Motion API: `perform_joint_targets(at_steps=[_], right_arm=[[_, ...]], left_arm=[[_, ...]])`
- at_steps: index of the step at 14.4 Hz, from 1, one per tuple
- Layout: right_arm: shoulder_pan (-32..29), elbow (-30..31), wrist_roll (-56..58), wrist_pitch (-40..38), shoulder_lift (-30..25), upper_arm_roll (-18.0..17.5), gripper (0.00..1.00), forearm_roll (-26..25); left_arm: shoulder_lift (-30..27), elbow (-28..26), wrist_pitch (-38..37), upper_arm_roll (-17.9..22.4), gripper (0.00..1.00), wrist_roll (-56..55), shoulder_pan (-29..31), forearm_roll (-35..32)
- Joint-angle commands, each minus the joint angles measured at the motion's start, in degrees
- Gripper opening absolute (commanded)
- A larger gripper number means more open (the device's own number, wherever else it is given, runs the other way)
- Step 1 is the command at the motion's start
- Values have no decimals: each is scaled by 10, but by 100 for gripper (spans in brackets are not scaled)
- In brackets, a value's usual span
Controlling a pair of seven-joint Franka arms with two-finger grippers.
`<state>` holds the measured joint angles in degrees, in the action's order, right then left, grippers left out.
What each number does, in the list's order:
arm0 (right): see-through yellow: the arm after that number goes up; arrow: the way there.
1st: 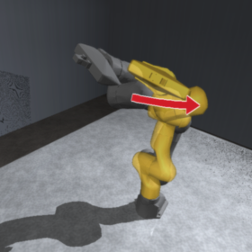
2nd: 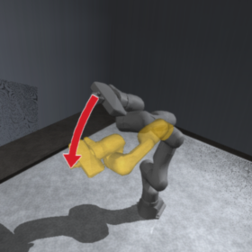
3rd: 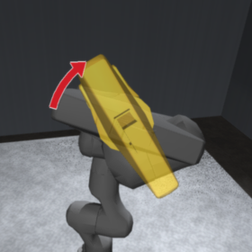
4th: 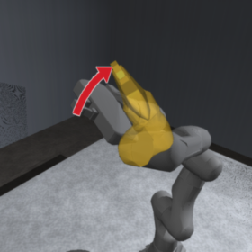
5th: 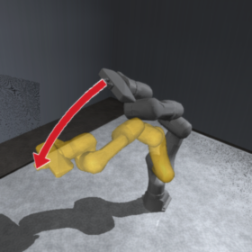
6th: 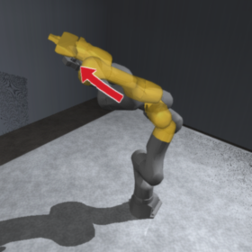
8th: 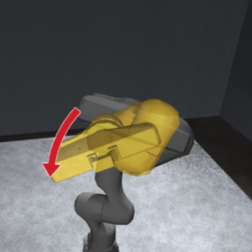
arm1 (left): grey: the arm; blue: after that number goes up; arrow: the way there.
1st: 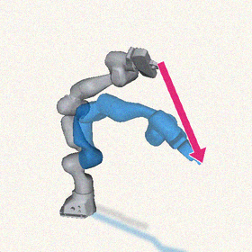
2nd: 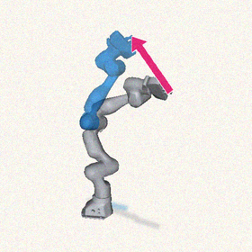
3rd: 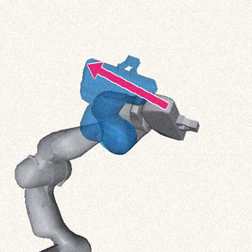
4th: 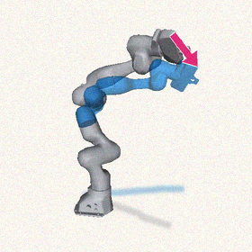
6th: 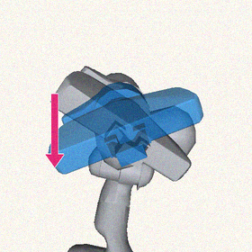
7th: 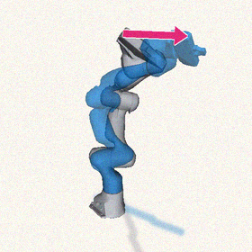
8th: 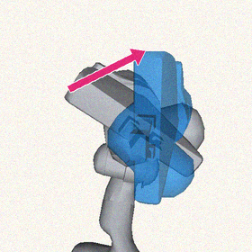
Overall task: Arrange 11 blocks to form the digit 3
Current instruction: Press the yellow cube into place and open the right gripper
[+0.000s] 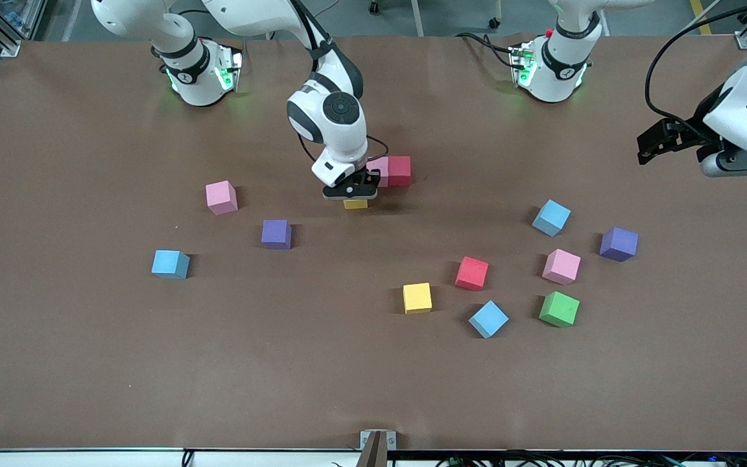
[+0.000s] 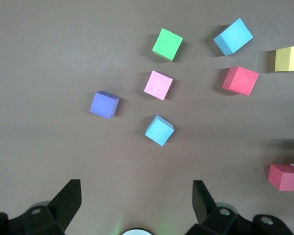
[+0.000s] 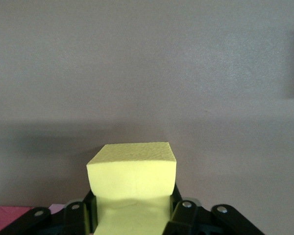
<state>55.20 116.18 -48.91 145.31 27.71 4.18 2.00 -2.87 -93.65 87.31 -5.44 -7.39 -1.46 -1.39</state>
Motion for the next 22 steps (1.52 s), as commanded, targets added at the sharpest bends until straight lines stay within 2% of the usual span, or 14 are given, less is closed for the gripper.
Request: perform_joint_targets(at_steps=[1,8,12,17,22], right_arm=[[4,14,-1,1,-14,2,100,-5],[4,12,8,-3,-21,3,100,-5],[-3,12,21,-30,-55,5,100,-5],[-61,20,27,-61,-113,6,100,-3],[-169,40,38,-56,-113,7,100,-5]], left_arm=[[-6,3,-9,2,100,6,1,10],[-7,3,-15,2,100,8,2,10],[-7,3,-15,3,100,10,2,10],[-3,3,-14,3,100,3,1,10],[22,3,17,0,100,-2,-6,10]])
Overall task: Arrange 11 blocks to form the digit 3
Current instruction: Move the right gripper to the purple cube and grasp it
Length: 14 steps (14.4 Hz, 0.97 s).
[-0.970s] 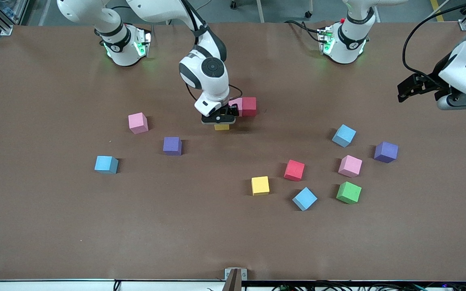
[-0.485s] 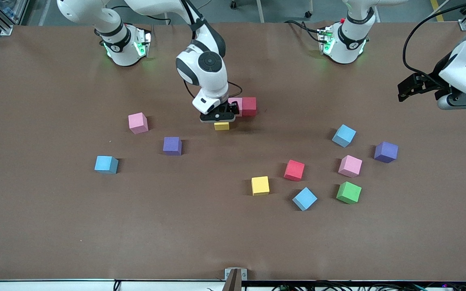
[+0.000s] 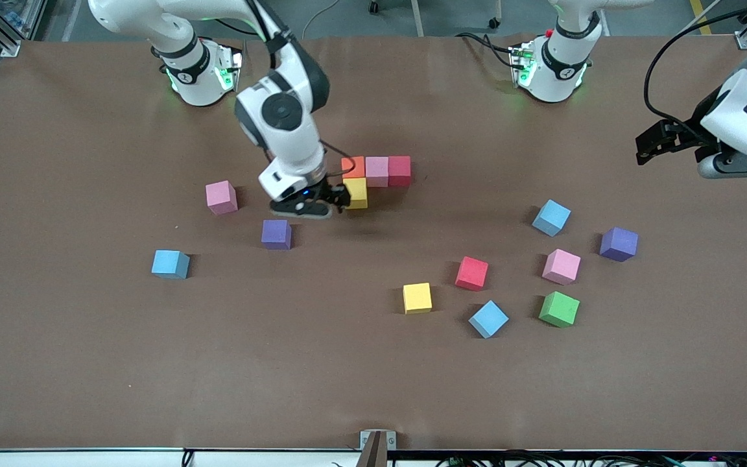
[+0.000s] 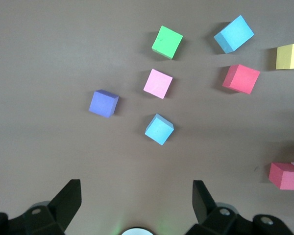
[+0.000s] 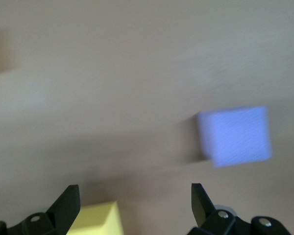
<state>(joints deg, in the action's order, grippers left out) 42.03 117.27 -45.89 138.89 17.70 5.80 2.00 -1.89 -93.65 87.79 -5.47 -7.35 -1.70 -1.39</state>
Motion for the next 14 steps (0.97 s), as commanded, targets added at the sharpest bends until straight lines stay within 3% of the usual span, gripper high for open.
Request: perform_joint_targets(at_steps=[1,4,14], right_arm=[[-58,30,39,7,-11,-10,100,-5],[-101,34,130,7,0,-11,100,-4],[-104,37,133,31,51,-26,100,2]], left_arm=[[12,3,13,0,100,-2,-4,10],[12,3,12,-2,100,-3,-3,10],[9,4,12,-2,100,-1,1,10]])
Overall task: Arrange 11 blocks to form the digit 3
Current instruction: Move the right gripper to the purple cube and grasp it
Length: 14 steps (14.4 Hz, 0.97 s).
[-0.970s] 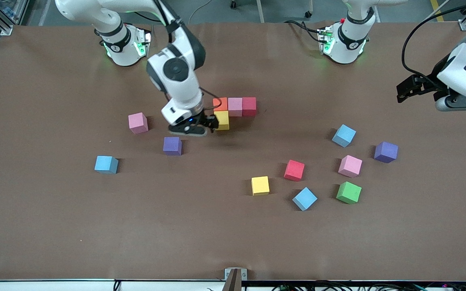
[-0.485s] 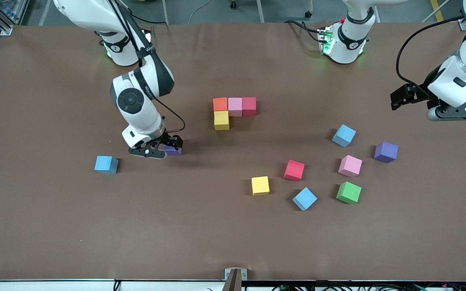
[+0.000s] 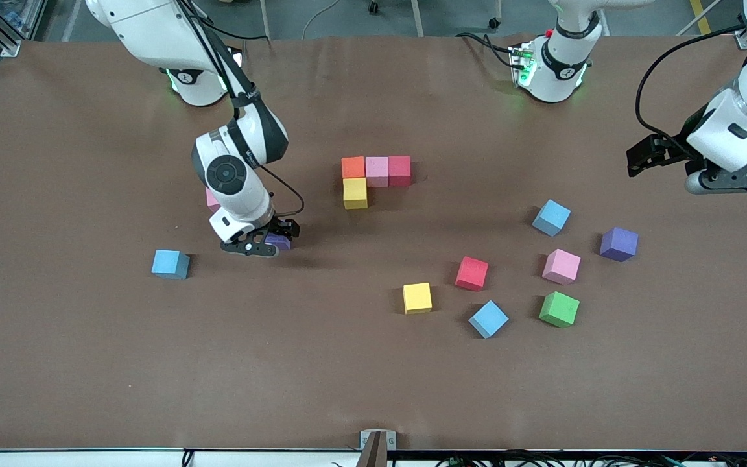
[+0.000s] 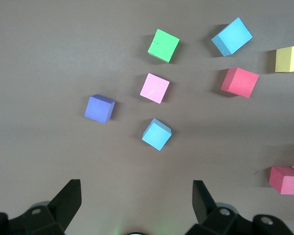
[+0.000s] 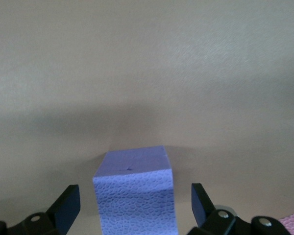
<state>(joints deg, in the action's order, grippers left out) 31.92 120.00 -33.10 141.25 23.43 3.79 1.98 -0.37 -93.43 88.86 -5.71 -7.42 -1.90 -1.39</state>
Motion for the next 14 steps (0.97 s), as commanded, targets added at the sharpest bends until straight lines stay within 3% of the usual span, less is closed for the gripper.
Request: perform_joint_targets(at_steps=[1,9,11,12,13,14], right_arm=[[-2,10,5,7,-7,-6,100,2],[-2,15,5,25,7,-7,99,2],[-2,15,5,27,9,-7,78,2],[-2,15,5,25,8,-7,60,2],[-2,14,5,21,7,-7,32,2],[-2,13,4,20,7,-7,13,2]], left_arm=[[-7,2,2,0,100,0,4,10],[-9,3,1,0,100,0,4,10],[-9,2,1,0,100,0,5,10],[-9,2,1,0,100,0,6,10],[-9,3,1,0,100,0,6,10],[-8,2,1,0,100,0,5,10]])
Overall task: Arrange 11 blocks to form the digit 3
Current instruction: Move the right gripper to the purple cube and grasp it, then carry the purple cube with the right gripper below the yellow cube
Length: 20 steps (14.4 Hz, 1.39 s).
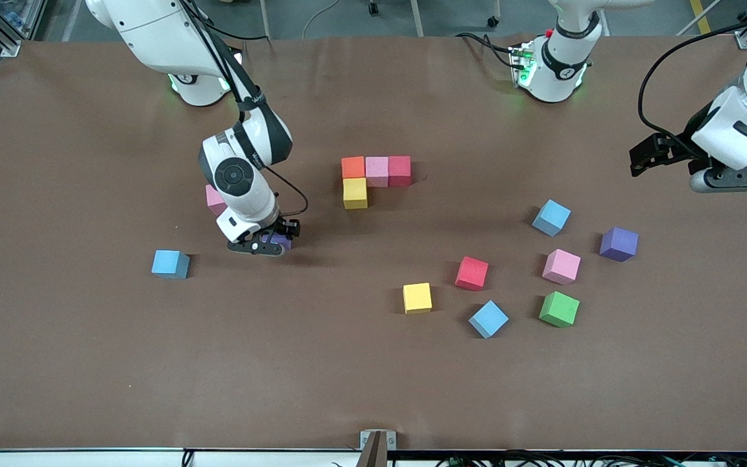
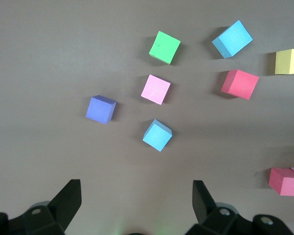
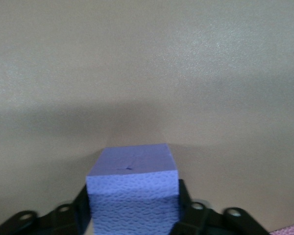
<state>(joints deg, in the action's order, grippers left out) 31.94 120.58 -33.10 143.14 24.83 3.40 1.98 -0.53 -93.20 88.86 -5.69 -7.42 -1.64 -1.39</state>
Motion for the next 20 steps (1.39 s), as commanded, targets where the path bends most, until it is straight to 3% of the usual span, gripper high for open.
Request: perform_joint_targets(at_steps=[1,6,12,20], right_arm=[[0,4,3,1,-7,-5,4,2],[45,-38,3,1,-3,-6,2,3],[64,-118,-4,2,51,-55,2,11],[105,-198,-77,-37,109,-56,2,15]], left_arm=[[-5,-1,2,0,100,-1,3,10],[-5,0,2,1,100,0,3,10],[-3,1,2,1,100,-1,3,10],[-3,0,3,2,100,-1,4,10]])
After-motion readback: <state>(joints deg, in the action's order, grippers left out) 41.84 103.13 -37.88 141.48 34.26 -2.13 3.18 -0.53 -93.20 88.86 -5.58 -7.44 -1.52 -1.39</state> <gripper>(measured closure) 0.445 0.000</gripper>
